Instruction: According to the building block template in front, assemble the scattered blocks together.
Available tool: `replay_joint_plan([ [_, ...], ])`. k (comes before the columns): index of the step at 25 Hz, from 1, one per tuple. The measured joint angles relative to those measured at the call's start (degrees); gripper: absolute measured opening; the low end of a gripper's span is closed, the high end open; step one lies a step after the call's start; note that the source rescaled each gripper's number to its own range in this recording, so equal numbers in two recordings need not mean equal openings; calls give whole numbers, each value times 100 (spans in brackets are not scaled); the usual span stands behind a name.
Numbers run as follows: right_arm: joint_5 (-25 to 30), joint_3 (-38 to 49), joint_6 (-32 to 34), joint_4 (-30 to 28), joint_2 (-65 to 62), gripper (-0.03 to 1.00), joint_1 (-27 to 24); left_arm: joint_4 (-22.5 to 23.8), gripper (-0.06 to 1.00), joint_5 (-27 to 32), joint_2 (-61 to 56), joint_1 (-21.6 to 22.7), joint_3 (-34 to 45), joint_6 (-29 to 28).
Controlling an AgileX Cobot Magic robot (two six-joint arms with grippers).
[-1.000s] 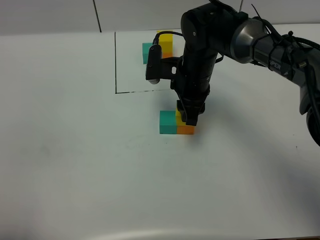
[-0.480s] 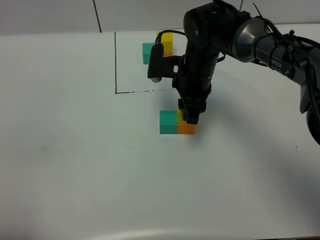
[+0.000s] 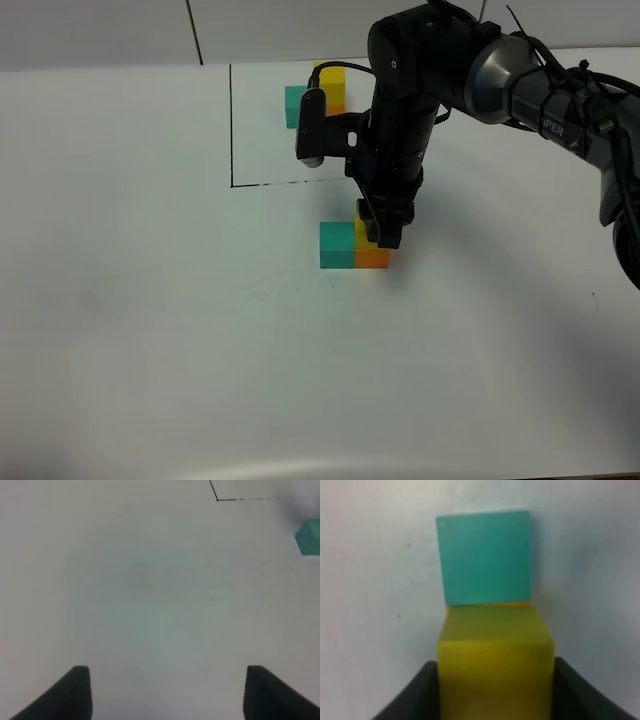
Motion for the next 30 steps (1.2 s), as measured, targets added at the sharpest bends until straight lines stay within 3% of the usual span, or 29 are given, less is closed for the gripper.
replay_joint_plan([
  [14,-7,0,-26,0,0,4,0,0,39,0,0,0,0,0],
  [16,-46,5,-26,30,5,19,0,0,39,0,0,0,0,0],
  [20,-155,10,24,-43,-118,71,0,0,39,0,0,0,0,0],
  [22,-159,10,156,-56,-300,89,0,0,39,0,0,0,0,0],
  [25,-90,10,586,-86,-593,99,-73,0,39,0,0,0,0,0],
  [30,-361,639,1672,-20,-1215,100,-665,0,39,0,0,0,0,0],
])
